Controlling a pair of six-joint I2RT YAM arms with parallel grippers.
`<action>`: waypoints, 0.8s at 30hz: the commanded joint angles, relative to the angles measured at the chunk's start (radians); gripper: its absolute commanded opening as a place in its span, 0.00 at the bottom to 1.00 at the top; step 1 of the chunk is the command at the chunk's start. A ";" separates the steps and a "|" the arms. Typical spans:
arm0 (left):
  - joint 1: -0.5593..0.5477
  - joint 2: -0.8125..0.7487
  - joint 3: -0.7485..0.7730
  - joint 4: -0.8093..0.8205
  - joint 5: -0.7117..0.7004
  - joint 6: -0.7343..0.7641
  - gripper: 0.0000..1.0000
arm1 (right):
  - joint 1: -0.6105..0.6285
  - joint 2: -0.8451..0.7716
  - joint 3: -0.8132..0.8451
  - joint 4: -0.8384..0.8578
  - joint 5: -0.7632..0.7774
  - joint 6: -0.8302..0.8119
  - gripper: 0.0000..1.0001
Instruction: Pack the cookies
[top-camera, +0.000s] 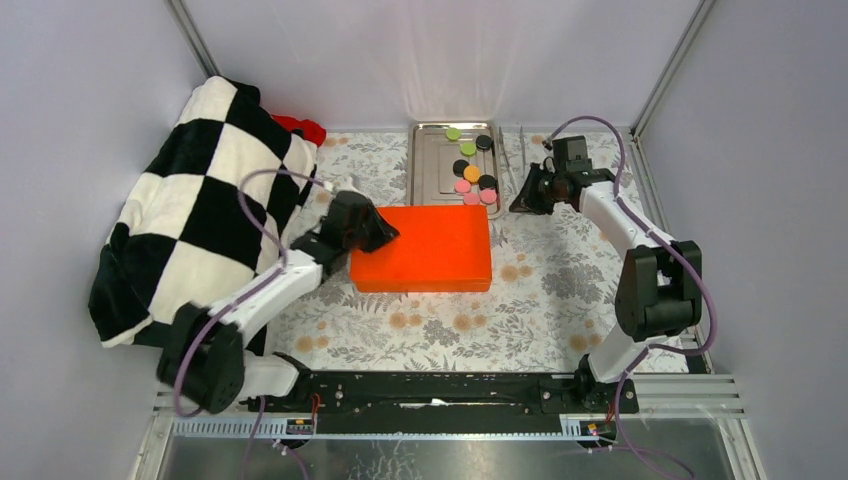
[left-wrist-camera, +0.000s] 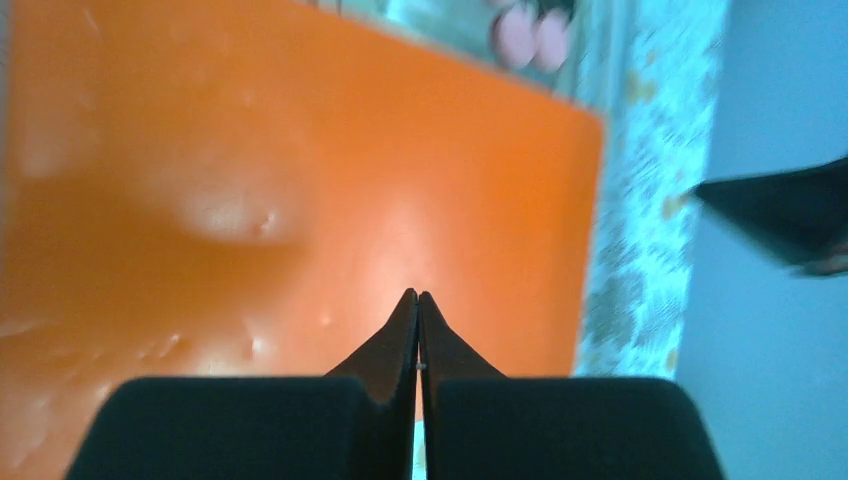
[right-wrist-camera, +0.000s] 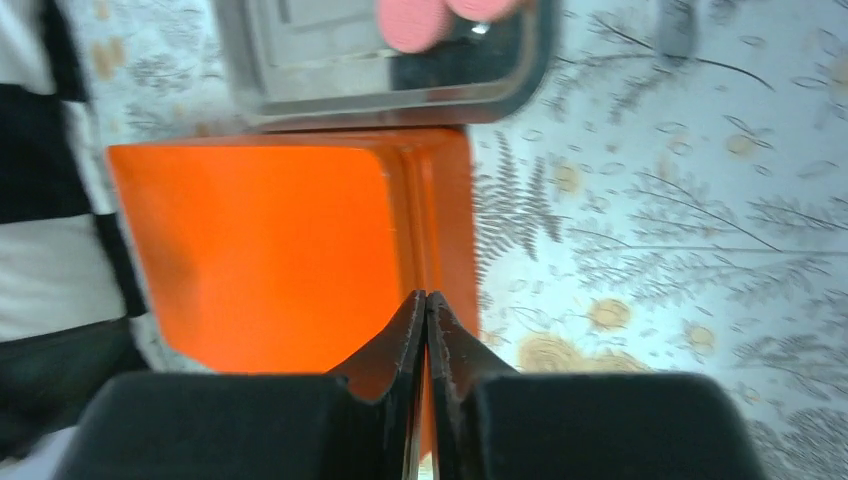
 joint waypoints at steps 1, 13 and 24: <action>0.047 -0.185 0.243 -0.418 -0.211 0.034 0.00 | 0.000 0.019 -0.039 -0.071 0.168 -0.040 0.00; 0.261 0.060 0.124 -0.618 -0.417 0.002 0.00 | 0.001 0.145 -0.033 -0.098 0.242 -0.067 0.00; 0.130 0.273 0.135 -0.354 -0.324 0.020 0.00 | 0.213 0.248 0.025 -0.097 0.201 -0.062 0.00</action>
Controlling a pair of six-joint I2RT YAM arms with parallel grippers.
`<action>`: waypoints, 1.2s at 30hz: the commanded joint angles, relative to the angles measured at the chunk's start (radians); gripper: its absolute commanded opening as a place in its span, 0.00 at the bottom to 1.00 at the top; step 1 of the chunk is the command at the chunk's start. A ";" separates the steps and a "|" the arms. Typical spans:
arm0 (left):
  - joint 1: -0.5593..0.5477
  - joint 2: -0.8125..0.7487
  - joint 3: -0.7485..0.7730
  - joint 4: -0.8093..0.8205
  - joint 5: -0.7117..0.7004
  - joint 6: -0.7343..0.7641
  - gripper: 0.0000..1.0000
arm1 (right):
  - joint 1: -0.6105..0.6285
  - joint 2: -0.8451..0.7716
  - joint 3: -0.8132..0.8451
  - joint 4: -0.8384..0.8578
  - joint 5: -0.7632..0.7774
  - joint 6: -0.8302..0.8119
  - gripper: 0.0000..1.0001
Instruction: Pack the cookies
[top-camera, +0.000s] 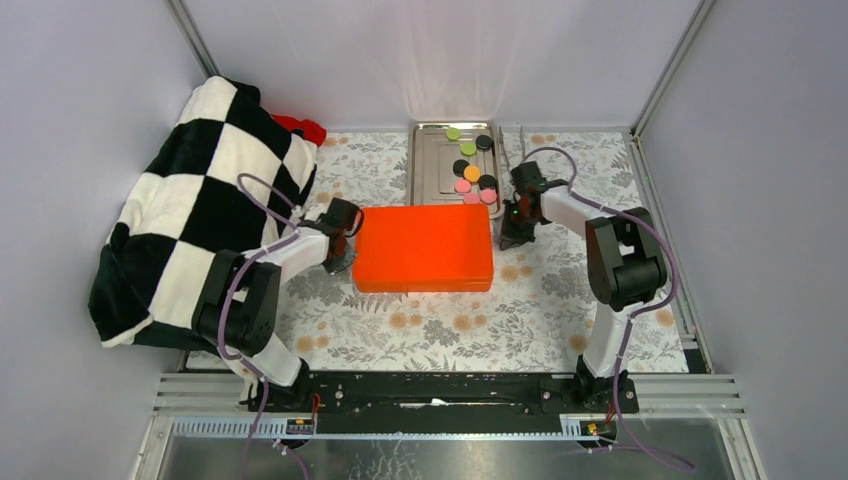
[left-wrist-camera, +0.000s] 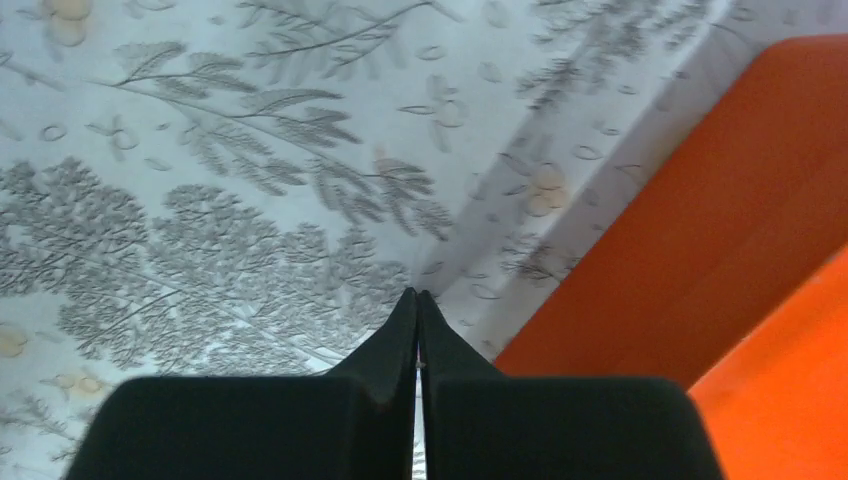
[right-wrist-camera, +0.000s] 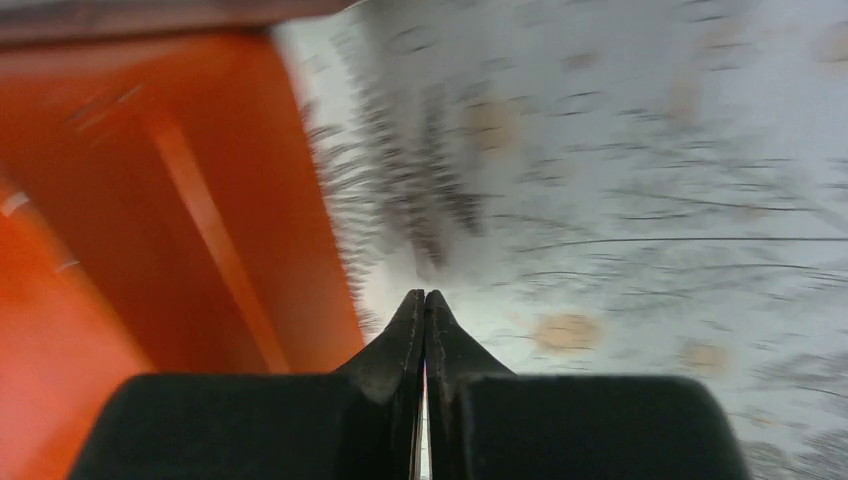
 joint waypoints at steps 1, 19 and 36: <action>-0.112 0.064 0.063 0.119 0.035 -0.001 0.00 | 0.146 0.019 0.062 0.009 -0.062 0.003 0.00; -0.222 0.108 0.072 0.136 0.115 -0.028 0.00 | 0.227 -0.216 0.236 -0.303 0.767 0.019 0.00; -0.225 0.101 0.115 0.124 0.106 0.007 0.00 | 0.235 -0.236 -0.033 -0.159 0.508 0.019 0.00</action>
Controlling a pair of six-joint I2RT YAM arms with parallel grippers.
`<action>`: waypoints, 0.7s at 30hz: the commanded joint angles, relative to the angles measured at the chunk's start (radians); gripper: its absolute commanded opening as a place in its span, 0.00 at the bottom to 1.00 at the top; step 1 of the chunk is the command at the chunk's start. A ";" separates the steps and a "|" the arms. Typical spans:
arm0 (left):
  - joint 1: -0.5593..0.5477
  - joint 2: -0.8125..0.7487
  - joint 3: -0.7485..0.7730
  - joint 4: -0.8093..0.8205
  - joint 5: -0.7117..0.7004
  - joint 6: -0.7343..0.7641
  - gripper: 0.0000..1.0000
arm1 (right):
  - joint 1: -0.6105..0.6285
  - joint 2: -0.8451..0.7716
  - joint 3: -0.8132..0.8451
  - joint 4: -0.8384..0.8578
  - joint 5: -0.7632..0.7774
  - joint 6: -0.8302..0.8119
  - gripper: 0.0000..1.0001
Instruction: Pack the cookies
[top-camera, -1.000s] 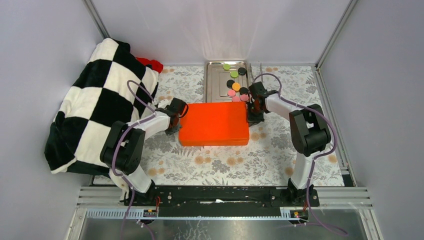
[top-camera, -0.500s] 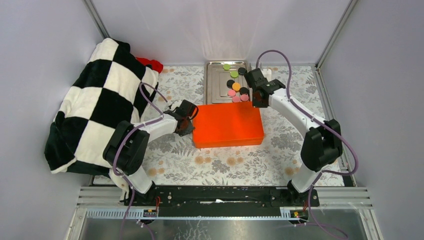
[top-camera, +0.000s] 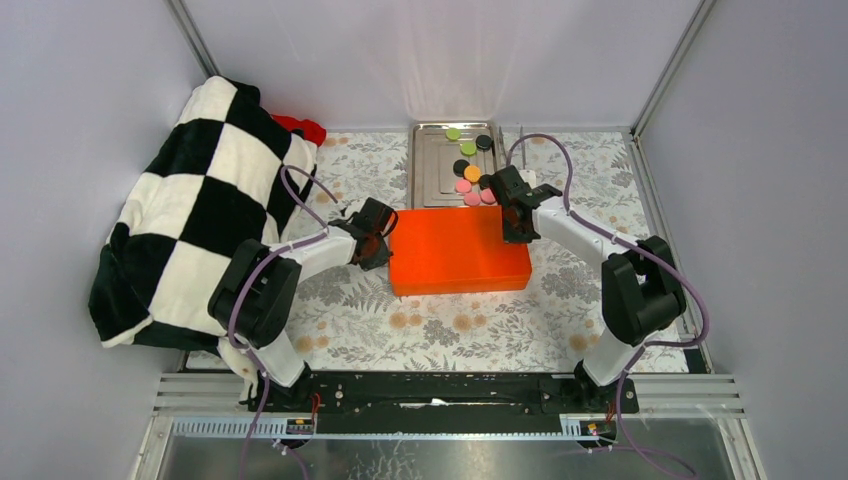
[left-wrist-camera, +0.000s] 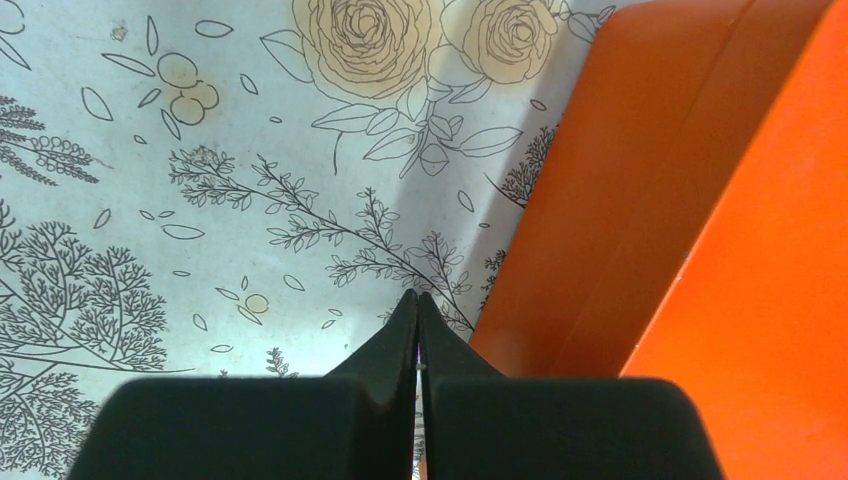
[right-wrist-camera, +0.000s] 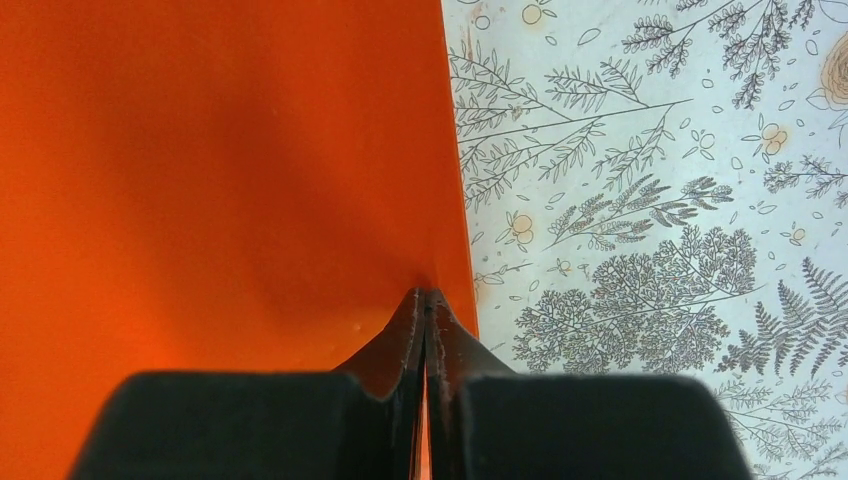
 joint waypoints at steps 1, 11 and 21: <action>-0.009 -0.012 0.038 -0.020 -0.020 0.022 0.00 | 0.002 -0.068 0.018 -0.030 -0.010 0.012 0.00; -0.017 -0.307 0.045 -0.127 -0.166 0.050 0.06 | 0.003 -0.311 0.170 -0.014 -0.012 -0.062 0.45; -0.023 -0.568 -0.033 -0.085 -0.208 0.087 0.52 | 0.003 -0.420 0.081 0.028 0.023 -0.061 0.98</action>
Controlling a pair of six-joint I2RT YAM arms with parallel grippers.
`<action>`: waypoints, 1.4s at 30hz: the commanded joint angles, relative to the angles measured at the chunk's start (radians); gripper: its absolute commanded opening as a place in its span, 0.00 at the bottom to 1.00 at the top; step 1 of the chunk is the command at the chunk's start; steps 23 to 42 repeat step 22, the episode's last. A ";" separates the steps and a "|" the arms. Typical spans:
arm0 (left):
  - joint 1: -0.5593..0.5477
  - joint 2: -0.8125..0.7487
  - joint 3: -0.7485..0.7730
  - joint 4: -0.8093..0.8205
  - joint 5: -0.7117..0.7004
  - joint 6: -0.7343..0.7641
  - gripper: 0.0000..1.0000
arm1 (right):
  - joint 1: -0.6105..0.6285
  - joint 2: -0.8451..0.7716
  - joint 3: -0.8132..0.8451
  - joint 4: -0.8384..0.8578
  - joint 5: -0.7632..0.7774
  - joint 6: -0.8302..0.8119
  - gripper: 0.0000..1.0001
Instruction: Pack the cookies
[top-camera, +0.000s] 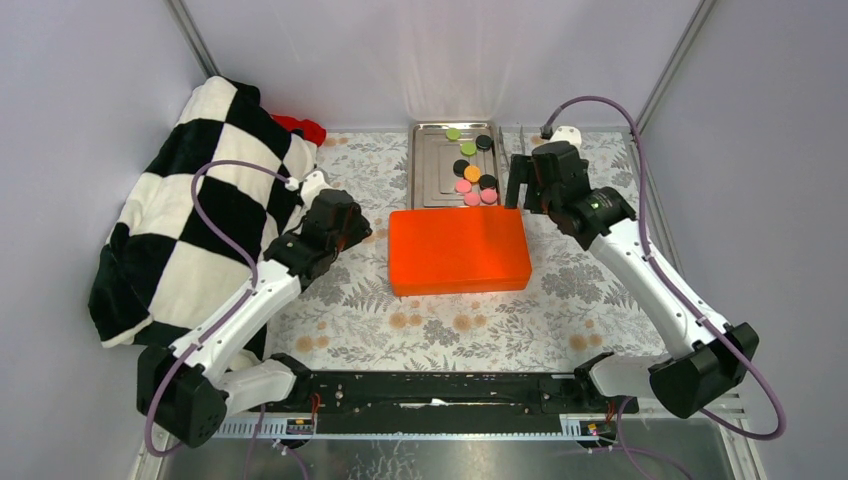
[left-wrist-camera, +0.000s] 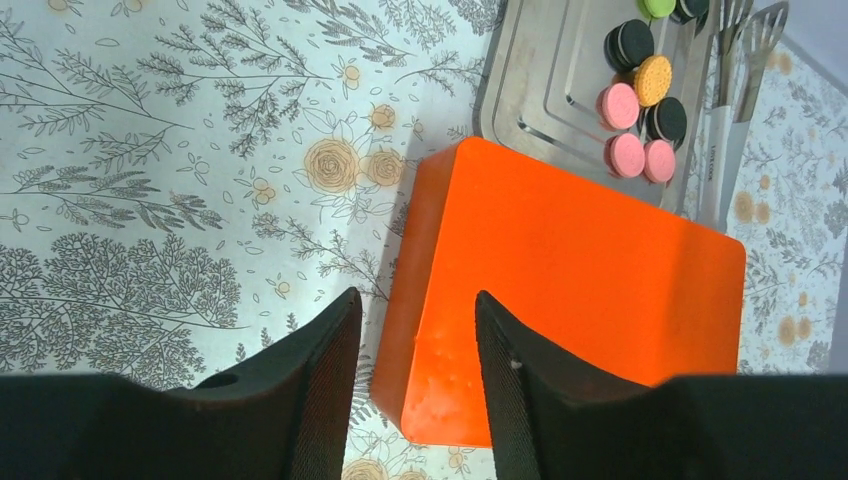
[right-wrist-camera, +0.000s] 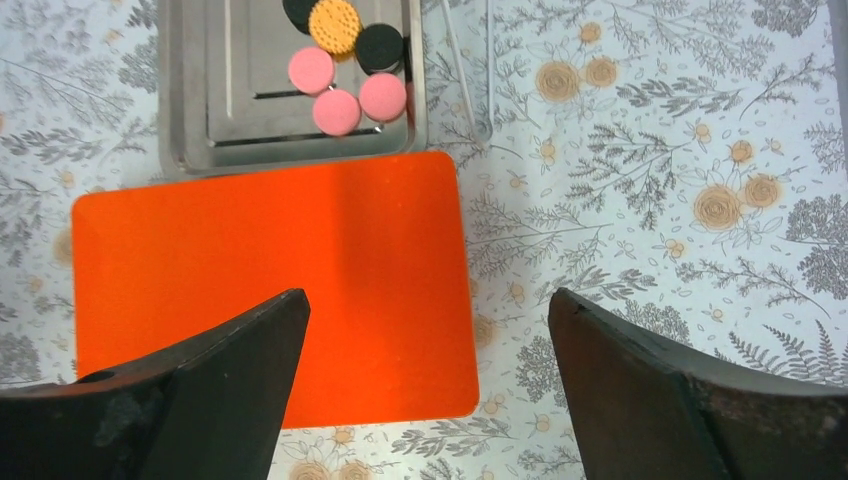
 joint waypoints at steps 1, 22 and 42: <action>-0.006 -0.035 -0.024 0.001 -0.058 0.025 0.53 | 0.004 -0.015 -0.029 0.011 0.034 -0.001 0.99; -0.006 -0.019 -0.028 -0.008 -0.067 0.021 0.78 | 0.003 0.011 -0.040 -0.020 0.126 0.016 1.00; -0.006 -0.019 -0.028 -0.008 -0.067 0.021 0.78 | 0.003 0.011 -0.040 -0.020 0.126 0.016 1.00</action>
